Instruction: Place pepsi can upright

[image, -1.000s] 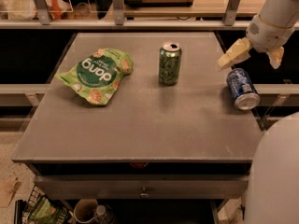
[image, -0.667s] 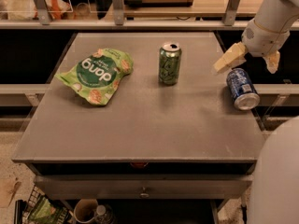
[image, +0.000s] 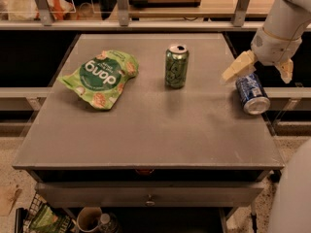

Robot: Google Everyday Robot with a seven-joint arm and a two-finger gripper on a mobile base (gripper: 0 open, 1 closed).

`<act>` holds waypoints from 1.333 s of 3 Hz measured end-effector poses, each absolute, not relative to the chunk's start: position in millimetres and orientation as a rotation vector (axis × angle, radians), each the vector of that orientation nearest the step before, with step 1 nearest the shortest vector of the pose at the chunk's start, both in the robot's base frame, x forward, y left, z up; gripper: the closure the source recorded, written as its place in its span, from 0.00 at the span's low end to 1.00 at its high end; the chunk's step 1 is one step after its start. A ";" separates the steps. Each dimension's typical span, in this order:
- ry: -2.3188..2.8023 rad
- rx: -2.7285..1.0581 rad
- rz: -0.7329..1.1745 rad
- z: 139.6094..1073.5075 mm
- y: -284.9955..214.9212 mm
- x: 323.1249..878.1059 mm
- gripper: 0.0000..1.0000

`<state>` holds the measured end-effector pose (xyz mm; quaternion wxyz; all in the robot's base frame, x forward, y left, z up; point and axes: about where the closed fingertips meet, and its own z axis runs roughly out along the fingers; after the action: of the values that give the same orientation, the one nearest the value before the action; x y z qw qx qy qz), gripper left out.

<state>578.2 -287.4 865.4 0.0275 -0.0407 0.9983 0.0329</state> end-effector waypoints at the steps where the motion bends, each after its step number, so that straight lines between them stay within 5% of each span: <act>1: 3.099 -0.110 0.096 861.7 -285.4 569.1 0.00; 3: 3.109 -0.119 0.064 851.9 -292.7 570.7 0.00; 4: 3.109 -0.123 0.064 846.9 -297.2 570.2 0.16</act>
Offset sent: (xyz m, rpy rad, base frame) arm -0.0270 0.0002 -0.0132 -0.0160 0.0745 -0.0021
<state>570.2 -297.2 846.9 0.0148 -0.0397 0.9989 0.0207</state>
